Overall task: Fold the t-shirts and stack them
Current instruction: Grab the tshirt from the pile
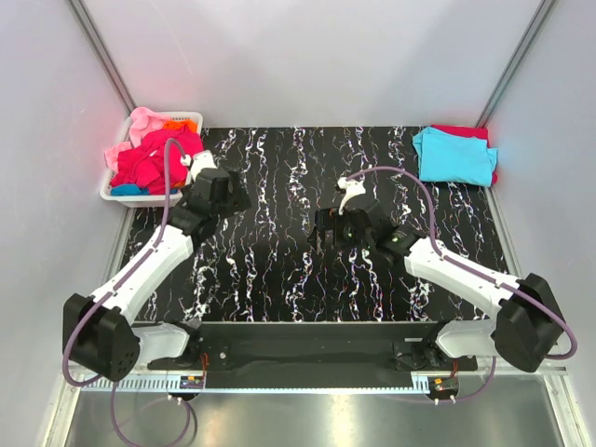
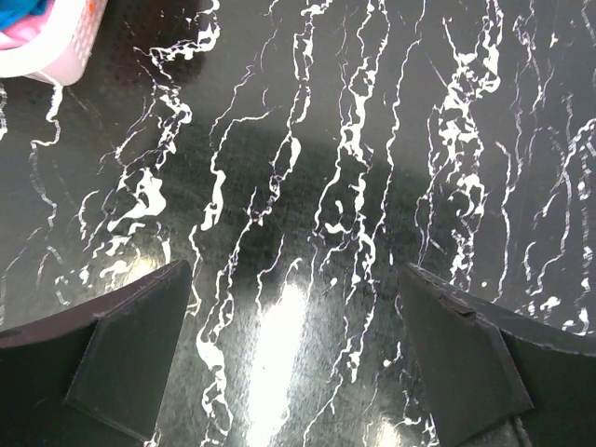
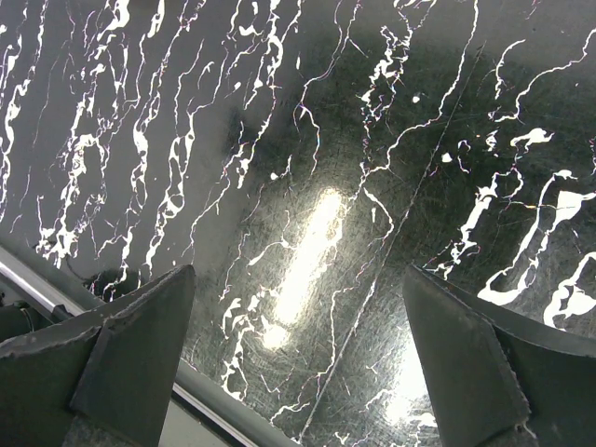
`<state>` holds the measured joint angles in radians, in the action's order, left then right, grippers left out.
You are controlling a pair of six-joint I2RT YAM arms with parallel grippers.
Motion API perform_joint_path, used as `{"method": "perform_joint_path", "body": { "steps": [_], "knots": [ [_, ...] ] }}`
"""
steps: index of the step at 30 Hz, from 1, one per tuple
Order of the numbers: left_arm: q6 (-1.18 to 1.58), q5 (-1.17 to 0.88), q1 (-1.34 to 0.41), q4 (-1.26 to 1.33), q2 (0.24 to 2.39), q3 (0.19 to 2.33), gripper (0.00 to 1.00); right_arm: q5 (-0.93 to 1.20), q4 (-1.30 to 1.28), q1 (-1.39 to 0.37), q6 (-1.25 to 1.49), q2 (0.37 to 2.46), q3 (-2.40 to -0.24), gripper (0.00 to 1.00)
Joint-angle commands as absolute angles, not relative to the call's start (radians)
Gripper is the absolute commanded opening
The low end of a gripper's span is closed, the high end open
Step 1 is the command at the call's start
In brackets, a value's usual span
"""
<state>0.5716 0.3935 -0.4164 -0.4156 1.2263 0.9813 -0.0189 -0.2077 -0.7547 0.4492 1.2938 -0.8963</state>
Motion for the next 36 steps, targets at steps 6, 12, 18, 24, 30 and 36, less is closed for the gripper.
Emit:
{"method": "perform_joint_path", "body": {
  "steps": [6, 12, 18, 24, 30, 36],
  "knots": [
    [0.554, 0.238, -0.264, -0.370, 1.282, 1.132, 0.99, -0.069, -0.186, -0.765, 0.433, 1.327, -0.954, 1.00],
    [0.653, 0.007, -0.054, -0.359, 1.426, 1.225, 0.99, -0.060, -0.154, -0.765, 0.437, 1.358, -0.959, 1.00],
    [0.655, -0.081, 0.098, -0.318, 1.589, 1.360, 0.96, -0.049, -0.097, -0.767, 0.414, 1.358, -0.922, 1.00],
    [0.568, 0.084, 0.121, -0.379, 1.779, 1.574, 0.91, -0.034, -0.095, -0.765, 0.400, 1.416, -0.942, 1.00],
    [0.592, 0.372, 0.126, -0.423, 1.864, 1.646, 0.86, -0.029, -0.098, -0.764, 0.388, 1.505, -0.986, 1.00],
    [0.690, 0.494, 0.135, -0.443, 1.887, 1.626, 0.86, -0.040, -0.098, -0.764, 0.376, 1.548, -0.994, 1.00]
  ]
}}
